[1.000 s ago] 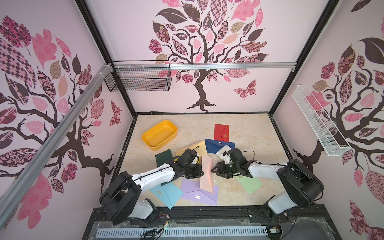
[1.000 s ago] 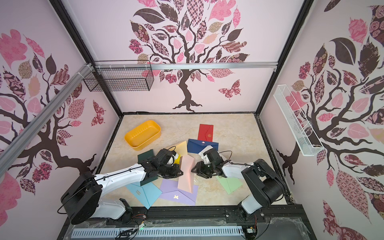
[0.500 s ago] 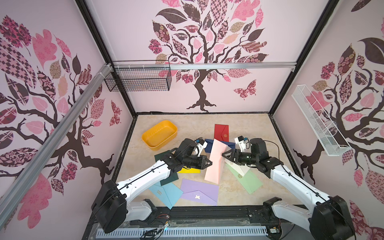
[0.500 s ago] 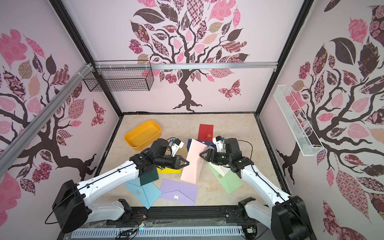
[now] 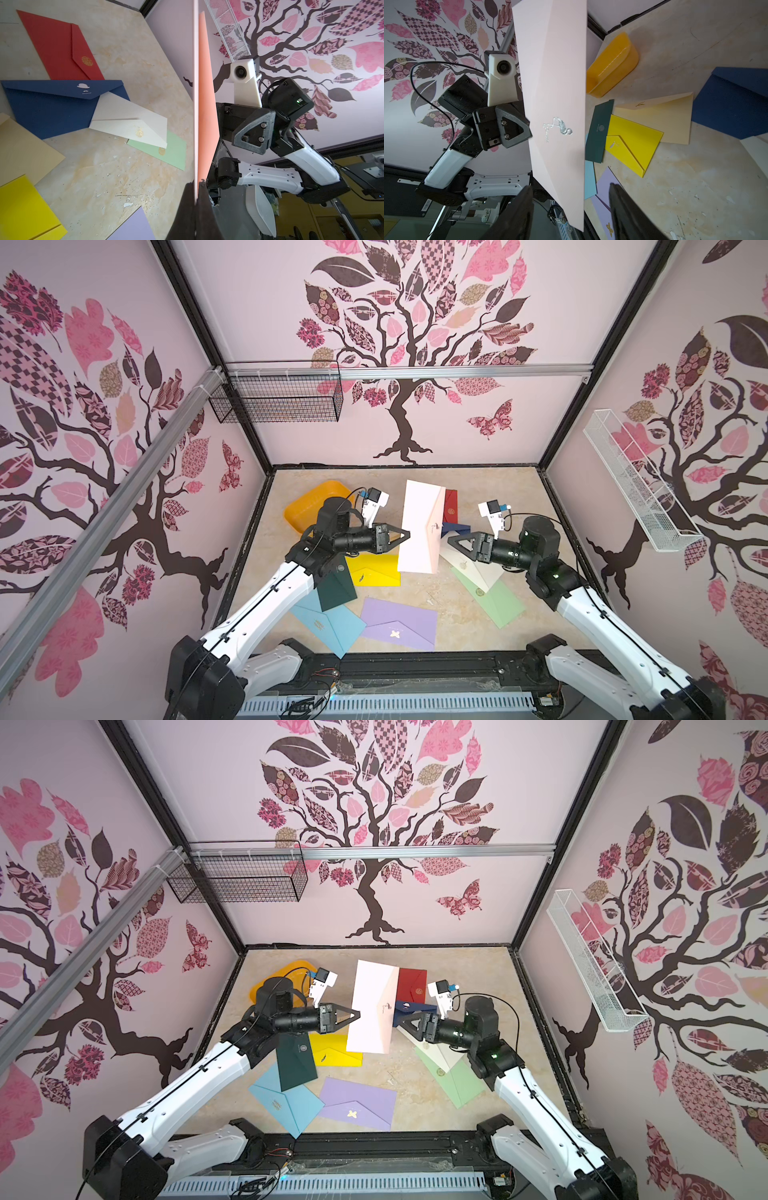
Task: Put the sealed envelopes into the storage box
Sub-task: Pick up the envelope from the center of the board.
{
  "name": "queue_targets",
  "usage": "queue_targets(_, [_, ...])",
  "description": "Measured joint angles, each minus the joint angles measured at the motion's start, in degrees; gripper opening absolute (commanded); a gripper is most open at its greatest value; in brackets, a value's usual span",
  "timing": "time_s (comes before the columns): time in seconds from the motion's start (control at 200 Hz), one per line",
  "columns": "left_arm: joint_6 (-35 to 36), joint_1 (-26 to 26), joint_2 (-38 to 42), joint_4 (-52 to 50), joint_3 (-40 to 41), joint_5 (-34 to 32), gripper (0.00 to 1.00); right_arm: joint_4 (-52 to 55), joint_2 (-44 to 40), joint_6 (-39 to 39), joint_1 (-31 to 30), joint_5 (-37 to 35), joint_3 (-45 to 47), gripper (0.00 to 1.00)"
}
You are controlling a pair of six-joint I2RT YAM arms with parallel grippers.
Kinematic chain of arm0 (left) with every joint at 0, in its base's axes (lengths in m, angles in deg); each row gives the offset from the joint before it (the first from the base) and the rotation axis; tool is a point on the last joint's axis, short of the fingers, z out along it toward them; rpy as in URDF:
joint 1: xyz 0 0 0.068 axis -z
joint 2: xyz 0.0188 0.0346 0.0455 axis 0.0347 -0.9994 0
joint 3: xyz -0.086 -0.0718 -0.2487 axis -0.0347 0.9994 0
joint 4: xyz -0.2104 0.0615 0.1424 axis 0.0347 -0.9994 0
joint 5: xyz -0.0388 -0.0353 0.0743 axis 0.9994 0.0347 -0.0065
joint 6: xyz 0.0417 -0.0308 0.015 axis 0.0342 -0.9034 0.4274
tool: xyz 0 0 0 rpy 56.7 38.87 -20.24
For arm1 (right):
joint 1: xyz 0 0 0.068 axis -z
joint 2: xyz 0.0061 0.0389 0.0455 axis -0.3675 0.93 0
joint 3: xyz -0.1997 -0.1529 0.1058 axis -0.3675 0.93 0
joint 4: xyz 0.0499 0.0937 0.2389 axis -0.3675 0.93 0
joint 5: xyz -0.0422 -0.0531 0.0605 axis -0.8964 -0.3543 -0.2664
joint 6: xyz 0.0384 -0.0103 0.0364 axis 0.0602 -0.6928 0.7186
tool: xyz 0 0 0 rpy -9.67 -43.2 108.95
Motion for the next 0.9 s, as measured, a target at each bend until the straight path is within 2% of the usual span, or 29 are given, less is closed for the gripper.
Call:
queue_targets(0.12, [-0.8, 0.0, 0.0, 1.5, 0.0, 3.6, 0.00, -5.4, 3.3, 2.5, 0.0, 2.6, 0.0, 0.57])
queue_targets(0.335, [-2.3, 0.0, 0.0, 3.4, 0.0, 6.8, 0.00, -11.1, 7.5, 6.2, -0.7, 4.9, -1.9, 0.44])
queue_targets(0.685, [-3.8, 0.0, -0.3, 5.2, 0.6, 7.8, 0.00, -14.2, 7.7, 7.1, -2.3, 5.2, -3.5, 0.05])
queue_targets(0.74, [-3.8, 0.0, -0.5, 5.1, 0.6, 7.6, 0.16, -13.9, 7.5, 6.9, -2.3, 5.0, -3.5, 0.01])
queue_targets(0.785, [-3.4, 0.0, -0.6, 4.9, 0.6, 7.3, 0.42, -13.7, 7.3, 6.7, -2.3, 4.8, -3.6, 0.00])
queue_targets(0.815, [-3.3, 0.0, -0.6, 4.7, 0.6, 7.1, 0.54, -13.3, 7.2, 6.5, -2.3, 4.5, -3.6, 0.00])
queue_targets(0.85, [-2.9, 0.0, -0.6, 3.9, 0.5, 6.7, 0.62, -12.4, 7.2, 6.0, -2.4, 4.0, -3.8, 0.00])
queue_targets(0.895, [-2.2, 0.0, -0.6, 2.2, 0.2, 5.6, 0.68, -9.9, 7.1, 5.1, -2.6, 2.8, -4.4, 0.00])
